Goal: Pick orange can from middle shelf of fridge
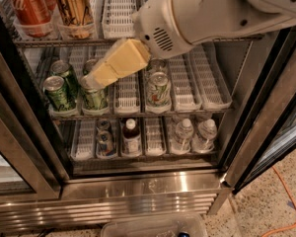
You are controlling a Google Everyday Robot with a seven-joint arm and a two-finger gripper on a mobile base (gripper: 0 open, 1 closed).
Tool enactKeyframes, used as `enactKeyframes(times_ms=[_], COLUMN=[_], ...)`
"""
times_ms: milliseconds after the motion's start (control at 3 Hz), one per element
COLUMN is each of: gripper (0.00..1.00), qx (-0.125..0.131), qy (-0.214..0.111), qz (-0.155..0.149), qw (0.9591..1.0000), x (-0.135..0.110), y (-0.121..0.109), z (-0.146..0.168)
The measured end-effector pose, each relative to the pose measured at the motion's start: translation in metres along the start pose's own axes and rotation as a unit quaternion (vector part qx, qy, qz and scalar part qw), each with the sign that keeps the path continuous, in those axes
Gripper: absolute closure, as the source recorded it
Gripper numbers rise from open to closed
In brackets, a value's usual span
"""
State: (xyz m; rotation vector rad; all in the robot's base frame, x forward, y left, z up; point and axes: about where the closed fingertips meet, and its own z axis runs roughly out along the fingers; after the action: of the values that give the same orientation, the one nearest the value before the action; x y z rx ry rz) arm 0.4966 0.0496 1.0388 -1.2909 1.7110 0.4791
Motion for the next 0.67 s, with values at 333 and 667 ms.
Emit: enactKeyframes(times_ms=[333, 667], gripper=[0.00, 0.00], qx=[0.010, 0.010], qy=[-0.024, -0.048], qz=[-0.003, -0.007], qw=[0.9997, 0.9988], x=[-0.012, -0.023], y=[-0.004, -0.009], z=[0.017, 0.034])
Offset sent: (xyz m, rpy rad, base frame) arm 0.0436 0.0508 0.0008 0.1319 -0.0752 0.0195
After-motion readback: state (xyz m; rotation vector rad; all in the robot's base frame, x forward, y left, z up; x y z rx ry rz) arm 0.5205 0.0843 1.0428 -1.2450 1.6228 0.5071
